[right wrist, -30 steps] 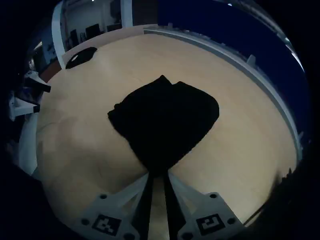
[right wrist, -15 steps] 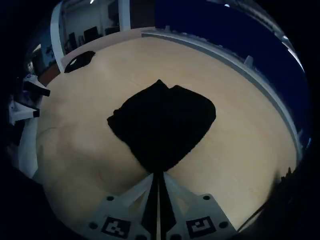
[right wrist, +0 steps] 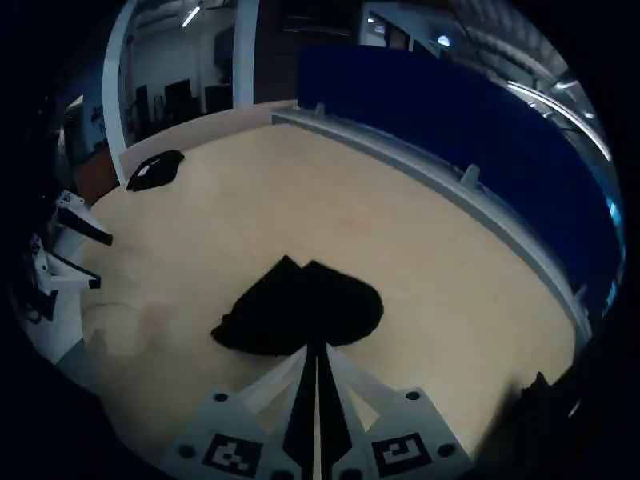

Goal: Fold towel

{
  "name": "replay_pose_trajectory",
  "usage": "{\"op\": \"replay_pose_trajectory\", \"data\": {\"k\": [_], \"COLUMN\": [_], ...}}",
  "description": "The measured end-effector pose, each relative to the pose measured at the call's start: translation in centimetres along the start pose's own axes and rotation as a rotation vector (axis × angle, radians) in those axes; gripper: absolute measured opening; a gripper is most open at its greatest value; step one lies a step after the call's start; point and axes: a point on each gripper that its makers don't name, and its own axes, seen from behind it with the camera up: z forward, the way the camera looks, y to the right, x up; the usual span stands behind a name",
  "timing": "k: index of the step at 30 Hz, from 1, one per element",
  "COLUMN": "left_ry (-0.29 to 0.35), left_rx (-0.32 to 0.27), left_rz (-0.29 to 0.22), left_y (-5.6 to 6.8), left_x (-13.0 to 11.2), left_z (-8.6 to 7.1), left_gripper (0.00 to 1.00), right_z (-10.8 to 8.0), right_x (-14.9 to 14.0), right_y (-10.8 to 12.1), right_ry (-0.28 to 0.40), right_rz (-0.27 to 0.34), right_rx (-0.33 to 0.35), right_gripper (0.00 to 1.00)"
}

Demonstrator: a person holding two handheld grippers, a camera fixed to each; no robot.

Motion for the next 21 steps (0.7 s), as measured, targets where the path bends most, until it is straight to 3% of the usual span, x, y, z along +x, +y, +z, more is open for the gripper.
{"op": "replay_pose_trajectory", "data": {"k": [11,21], "left_ry": [0.044,0.061], "left_rx": [-0.016,-0.034], "left_rz": [0.034,0.056], "left_y": [0.4,1.5], "left_x": [2.5,3.2], "left_z": [-0.7,-1.3], "left_gripper": [0.94,0.94], "right_z": [-4.3,-6.2], "right_x": [7.3,8.3], "right_y": [2.9,5.0], "right_ry": [0.126,0.148], "right_rz": [-0.008,0.001], "right_rx": [-0.057,-0.100], "right_gripper": [0.03,0.03]}}
